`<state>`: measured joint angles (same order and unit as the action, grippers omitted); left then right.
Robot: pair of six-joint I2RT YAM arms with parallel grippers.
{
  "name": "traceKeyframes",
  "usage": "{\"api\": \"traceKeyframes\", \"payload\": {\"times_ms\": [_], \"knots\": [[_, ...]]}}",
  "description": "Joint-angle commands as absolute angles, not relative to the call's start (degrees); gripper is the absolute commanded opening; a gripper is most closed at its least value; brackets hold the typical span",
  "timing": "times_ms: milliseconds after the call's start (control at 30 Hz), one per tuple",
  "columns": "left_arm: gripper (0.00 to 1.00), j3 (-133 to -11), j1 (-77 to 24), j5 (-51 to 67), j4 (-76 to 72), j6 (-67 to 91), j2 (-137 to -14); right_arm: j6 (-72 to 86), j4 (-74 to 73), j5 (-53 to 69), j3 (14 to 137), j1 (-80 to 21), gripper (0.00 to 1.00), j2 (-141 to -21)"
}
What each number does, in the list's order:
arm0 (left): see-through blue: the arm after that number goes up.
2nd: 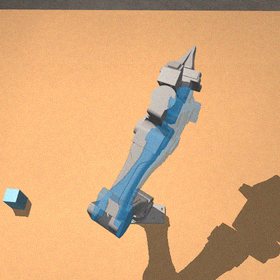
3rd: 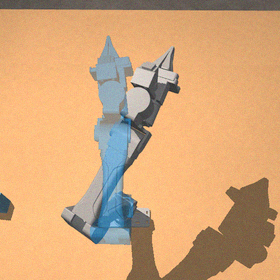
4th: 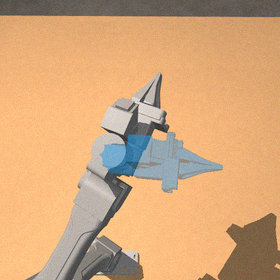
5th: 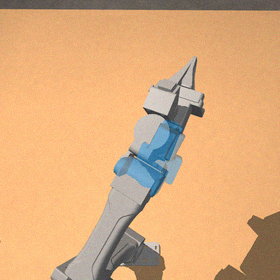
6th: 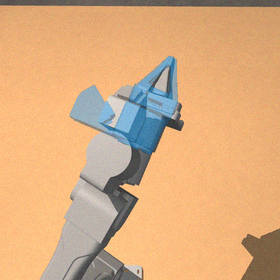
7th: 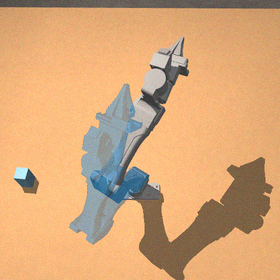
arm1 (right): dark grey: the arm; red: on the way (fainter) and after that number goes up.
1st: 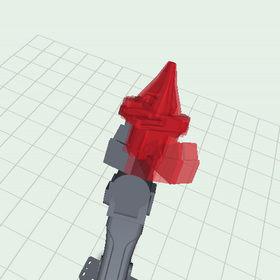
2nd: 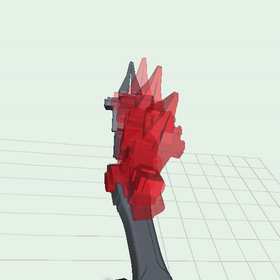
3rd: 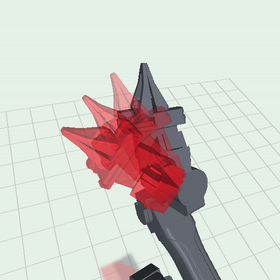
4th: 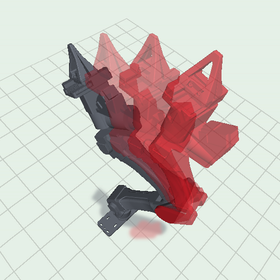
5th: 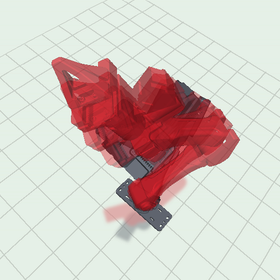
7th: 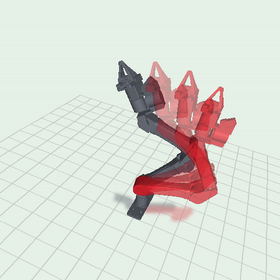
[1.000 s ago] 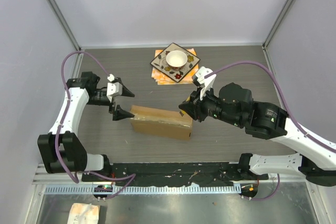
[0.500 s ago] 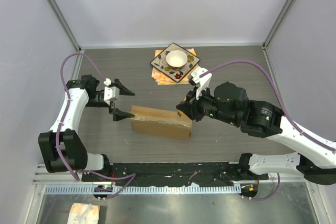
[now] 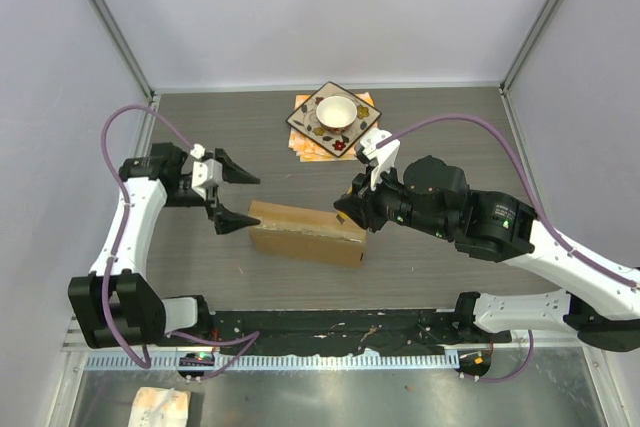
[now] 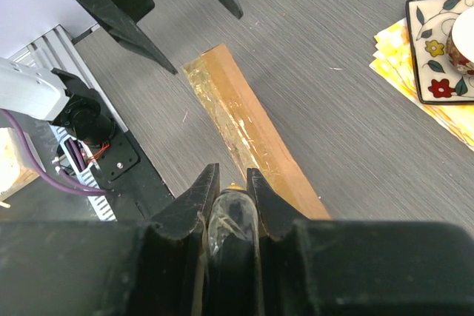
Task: Unpack the express box
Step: Adjust the express box at the center of the board.
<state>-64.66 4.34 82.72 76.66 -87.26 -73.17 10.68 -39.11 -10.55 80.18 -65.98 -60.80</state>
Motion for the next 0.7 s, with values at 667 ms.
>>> {"api": "traceKeyframes", "payload": {"times_ms": [667], "knots": [[1.0, -55.72, 2.02, 79.01, 95.27, -99.67, -76.29, 11.43, -37.97, -9.23, 82.27, -65.83, 0.01, -59.76]]}}
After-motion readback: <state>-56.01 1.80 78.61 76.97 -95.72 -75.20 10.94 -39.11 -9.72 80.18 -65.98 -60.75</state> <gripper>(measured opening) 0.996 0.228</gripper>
